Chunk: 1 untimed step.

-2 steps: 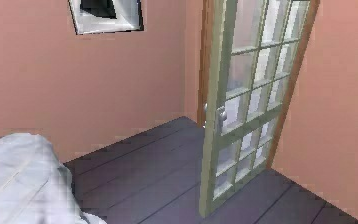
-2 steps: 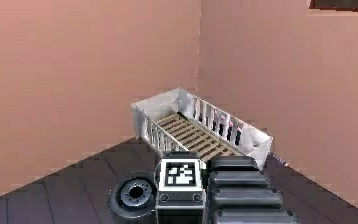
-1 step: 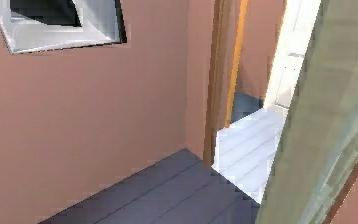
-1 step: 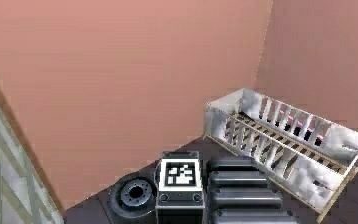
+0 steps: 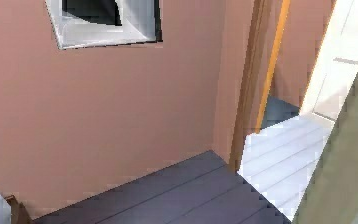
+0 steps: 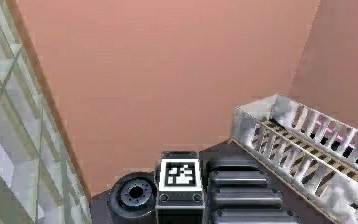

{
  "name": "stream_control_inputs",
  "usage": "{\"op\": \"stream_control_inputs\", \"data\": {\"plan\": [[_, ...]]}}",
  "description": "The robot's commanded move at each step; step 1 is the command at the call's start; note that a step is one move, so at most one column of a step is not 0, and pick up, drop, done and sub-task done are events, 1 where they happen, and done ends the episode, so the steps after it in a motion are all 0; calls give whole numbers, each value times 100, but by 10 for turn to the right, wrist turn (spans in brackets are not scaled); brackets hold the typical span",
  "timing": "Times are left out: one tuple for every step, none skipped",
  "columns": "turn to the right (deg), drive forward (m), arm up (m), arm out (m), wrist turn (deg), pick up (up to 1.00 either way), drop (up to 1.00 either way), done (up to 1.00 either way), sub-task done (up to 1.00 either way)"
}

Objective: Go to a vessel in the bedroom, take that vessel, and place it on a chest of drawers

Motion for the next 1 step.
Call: {"op": "stream_control_inputs", "data": {"plan": [[0,35,0,0,0,0,0,0,0]]}}
